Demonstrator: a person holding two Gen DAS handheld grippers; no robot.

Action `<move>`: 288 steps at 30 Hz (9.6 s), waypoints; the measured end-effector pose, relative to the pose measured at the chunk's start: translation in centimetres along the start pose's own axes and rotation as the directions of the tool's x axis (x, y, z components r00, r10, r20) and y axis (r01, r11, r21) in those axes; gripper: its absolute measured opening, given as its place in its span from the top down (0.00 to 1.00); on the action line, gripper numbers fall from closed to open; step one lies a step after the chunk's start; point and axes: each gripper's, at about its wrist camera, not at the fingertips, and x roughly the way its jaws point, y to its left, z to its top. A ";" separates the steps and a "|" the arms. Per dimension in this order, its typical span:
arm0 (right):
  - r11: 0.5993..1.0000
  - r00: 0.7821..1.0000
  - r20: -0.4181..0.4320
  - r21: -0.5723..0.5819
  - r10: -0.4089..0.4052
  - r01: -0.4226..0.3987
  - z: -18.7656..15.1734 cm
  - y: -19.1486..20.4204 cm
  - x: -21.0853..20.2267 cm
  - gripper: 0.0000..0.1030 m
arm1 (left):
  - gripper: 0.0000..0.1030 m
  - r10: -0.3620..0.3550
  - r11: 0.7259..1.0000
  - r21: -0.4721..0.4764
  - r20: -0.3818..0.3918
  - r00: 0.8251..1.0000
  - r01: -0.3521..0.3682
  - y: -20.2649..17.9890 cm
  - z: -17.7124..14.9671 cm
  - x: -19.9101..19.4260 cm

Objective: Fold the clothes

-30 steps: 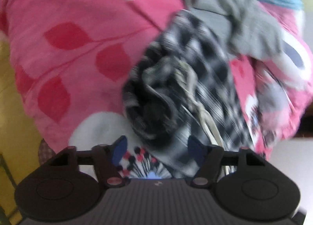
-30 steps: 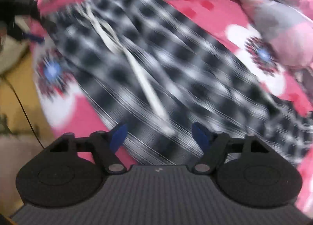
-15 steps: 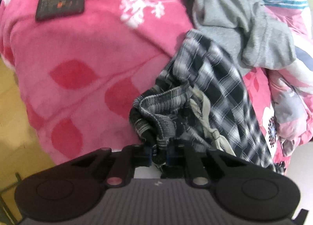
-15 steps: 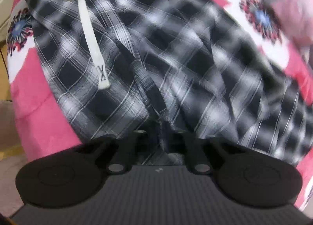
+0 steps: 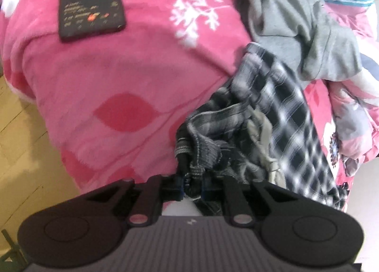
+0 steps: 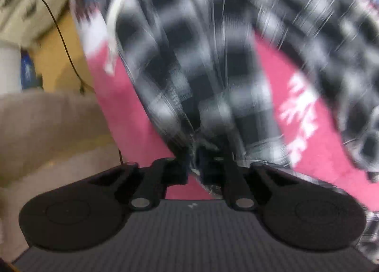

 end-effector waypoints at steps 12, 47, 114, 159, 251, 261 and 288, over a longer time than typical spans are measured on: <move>0.987 0.960 0.232 -0.046 0.157 -0.151 15.6 -2.2 -4.1 0.37 | 0.51 -0.096 0.995 -0.018 0.001 0.995 0.096 0.9 -0.7 -0.1; 0.914 0.882 0.273 -0.245 0.385 -0.323 40.1 1.6 5.4 0.86 | 0.87 -0.144 0.987 0.080 0.099 0.985 0.137 1.4 0.5 0.4; 0.993 0.889 0.449 0.110 -0.084 0.038 23.4 -15.9 2.3 0.39 | 0.57 0.009 0.709 0.673 0.288 0.957 -0.210 -19.9 8.1 8.4; 0.990 0.843 0.533 -0.142 0.068 0.010 35.8 -4.1 9.2 0.83 | 0.49 0.101 0.767 0.526 0.464 0.880 -0.366 -17.5 11.6 11.9; 0.600 0.754 0.363 0.799 -0.547 0.051 -1.7 -20.2 -6.2 0.73 | 0.01 -0.057 0.709 0.681 0.309 0.949 -0.180 -33.1 -4.6 15.1; 0.358 0.688 0.307 0.931 -0.658 -0.073 -12.7 -36.0 -7.1 0.48 | 0.14 0.074 0.663 0.669 0.387 0.919 -0.335 -34.8 -5.1 19.1; 0.825 0.696 0.501 0.511 -0.514 0.242 -5.4 -32.0 -5.9 0.80 | 0.17 0.254 0.646 0.591 0.430 0.867 -0.483 -35.9 -6.2 21.8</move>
